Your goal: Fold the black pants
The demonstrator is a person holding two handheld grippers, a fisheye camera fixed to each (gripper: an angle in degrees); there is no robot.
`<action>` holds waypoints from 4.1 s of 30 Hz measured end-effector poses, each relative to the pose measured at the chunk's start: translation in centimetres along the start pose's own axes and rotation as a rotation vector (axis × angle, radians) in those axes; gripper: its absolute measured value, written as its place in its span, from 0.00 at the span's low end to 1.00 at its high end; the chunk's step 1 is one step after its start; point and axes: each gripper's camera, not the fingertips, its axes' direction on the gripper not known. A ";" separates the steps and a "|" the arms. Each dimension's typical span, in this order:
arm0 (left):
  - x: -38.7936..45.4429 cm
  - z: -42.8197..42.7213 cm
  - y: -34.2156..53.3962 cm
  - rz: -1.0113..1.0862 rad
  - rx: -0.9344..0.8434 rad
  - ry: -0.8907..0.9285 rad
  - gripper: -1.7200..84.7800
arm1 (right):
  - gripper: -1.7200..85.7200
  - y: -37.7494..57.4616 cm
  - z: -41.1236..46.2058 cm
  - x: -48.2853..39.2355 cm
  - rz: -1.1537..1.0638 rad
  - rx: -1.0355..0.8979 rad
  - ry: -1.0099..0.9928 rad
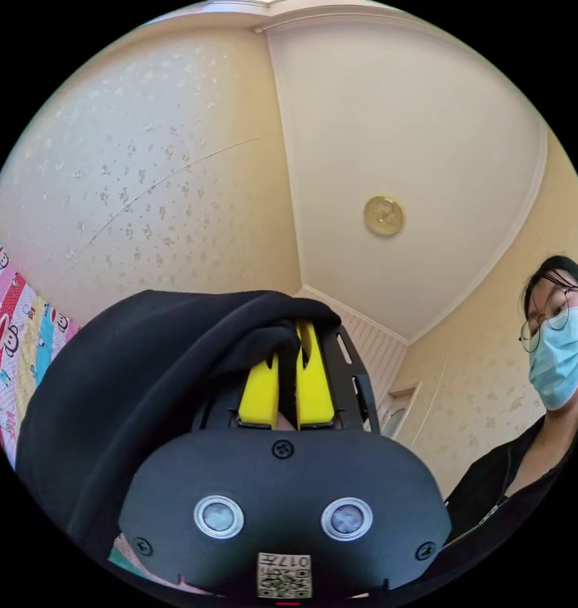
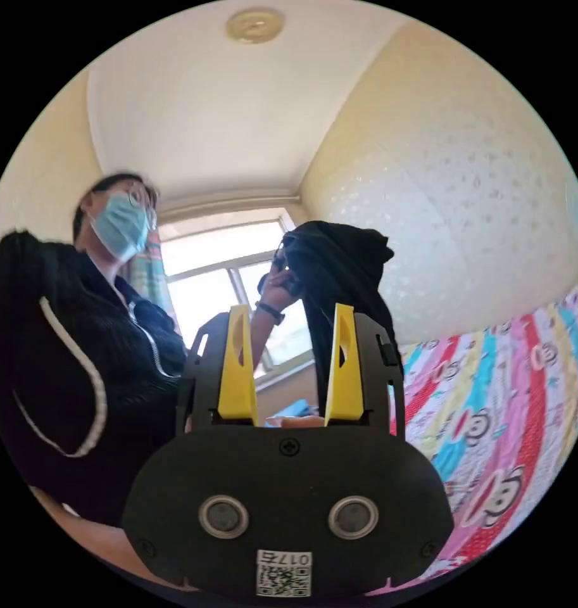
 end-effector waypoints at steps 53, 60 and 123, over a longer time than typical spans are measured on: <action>-14.4 -10.6 3.8 -0.366 -0.324 0.495 0.14 | 0.07 -20.0 -10.7 21.1 0.381 0.623 -0.653; 2.7 -7.4 5.7 0.482 -0.537 0.069 0.19 | 0.08 -29.4 -10.4 15.5 0.126 0.635 -0.614; 21.2 -14.2 -2.0 0.453 0.179 0.093 0.10 | 0.14 13.4 5.6 -19.1 -1.195 0.022 0.656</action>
